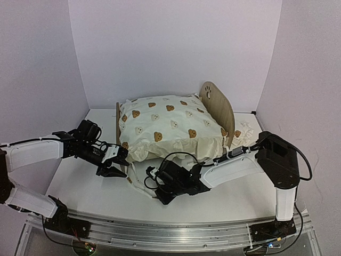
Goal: Set up the pet bed
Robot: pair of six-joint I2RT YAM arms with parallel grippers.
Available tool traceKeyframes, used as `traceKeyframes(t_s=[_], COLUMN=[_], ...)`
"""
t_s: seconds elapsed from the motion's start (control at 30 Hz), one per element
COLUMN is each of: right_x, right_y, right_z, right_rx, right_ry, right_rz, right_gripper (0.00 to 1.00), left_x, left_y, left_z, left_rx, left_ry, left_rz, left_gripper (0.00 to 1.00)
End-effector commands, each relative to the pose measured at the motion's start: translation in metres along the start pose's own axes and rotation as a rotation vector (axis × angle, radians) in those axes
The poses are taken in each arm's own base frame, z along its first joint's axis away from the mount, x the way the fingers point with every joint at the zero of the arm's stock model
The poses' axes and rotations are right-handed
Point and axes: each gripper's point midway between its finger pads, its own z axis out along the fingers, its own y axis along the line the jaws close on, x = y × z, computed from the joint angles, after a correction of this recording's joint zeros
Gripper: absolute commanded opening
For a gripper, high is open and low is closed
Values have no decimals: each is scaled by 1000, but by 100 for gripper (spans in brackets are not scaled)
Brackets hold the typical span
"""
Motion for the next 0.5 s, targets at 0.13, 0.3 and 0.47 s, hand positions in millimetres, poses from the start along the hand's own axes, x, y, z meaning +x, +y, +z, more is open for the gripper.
traceKeyframes(t_s=[0.13,0.3,0.47], right_x=[-47,-74,-92], right_y=[20,39,55], right_z=[-67,-86,-101], right_rx=[-73,-174,-263], right_ry=[-103,-191,-270], right_rz=[24,32,31], right_gripper=[0,0,0], left_x=[-32,-49,-61], left_y=[-8,-11,-9], left_z=[-3,4,17], left_rx=[13,4,-3], left_ry=[-68,-108,-132], left_rz=[158,227,242], left_gripper=[51,60,66])
